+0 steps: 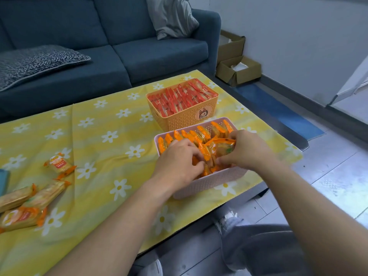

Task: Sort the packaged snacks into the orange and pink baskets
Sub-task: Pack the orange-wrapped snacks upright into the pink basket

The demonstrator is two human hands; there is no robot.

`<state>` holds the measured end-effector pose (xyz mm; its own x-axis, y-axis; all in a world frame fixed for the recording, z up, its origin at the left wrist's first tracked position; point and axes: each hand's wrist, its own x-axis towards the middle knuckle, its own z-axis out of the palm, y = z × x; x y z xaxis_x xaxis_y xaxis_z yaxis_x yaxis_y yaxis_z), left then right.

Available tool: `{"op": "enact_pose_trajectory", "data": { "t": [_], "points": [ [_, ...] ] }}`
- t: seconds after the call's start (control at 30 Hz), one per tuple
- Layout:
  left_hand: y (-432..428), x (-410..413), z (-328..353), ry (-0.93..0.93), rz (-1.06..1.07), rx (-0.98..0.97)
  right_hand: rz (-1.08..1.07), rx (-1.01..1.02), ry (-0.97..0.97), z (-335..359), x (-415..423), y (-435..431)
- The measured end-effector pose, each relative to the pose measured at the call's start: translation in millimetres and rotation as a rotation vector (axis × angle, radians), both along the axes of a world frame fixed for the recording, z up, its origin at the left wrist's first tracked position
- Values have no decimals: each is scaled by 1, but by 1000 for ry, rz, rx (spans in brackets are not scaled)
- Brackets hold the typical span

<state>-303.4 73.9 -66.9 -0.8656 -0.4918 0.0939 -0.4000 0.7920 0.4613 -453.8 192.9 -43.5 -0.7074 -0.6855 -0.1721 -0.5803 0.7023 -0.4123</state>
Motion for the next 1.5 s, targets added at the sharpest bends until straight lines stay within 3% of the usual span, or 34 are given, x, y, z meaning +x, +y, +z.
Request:
{"op": "enact_pose_trajectory", "data": {
  "t": [0.1,0.2,0.4,0.5,0.63,0.97,1.07,1.17,1.37,1.5],
  "points": [
    [6,-5,1,129,3,96,57,11,59,-13,13,-10],
    [8,-9,-1,148,-41,156,129,23,-71,-12,16,-12],
    [6,-17,-9,31,-58,-7,340,211,-299,5,-6,5],
    [10,-21,-10,-17,-26,-110,170,11,-247,8,-30,4],
    [15,-26,-8,-44,40,-132,19,-208,63,3,-48,-4],
    [7,-33,0,-144,50,64,136,238,327,-14,-29,-27],
    [5,-39,3,-191,38,38,157,259,340,-9,-26,-24],
    [4,-46,4,-114,54,-14,229,243,352,-6,-26,-19],
    [8,-57,-1,-86,76,-196,342,71,162,3,-42,-2],
    [8,-62,-5,-65,26,-272,361,62,81,7,-47,8]
  ]
}}
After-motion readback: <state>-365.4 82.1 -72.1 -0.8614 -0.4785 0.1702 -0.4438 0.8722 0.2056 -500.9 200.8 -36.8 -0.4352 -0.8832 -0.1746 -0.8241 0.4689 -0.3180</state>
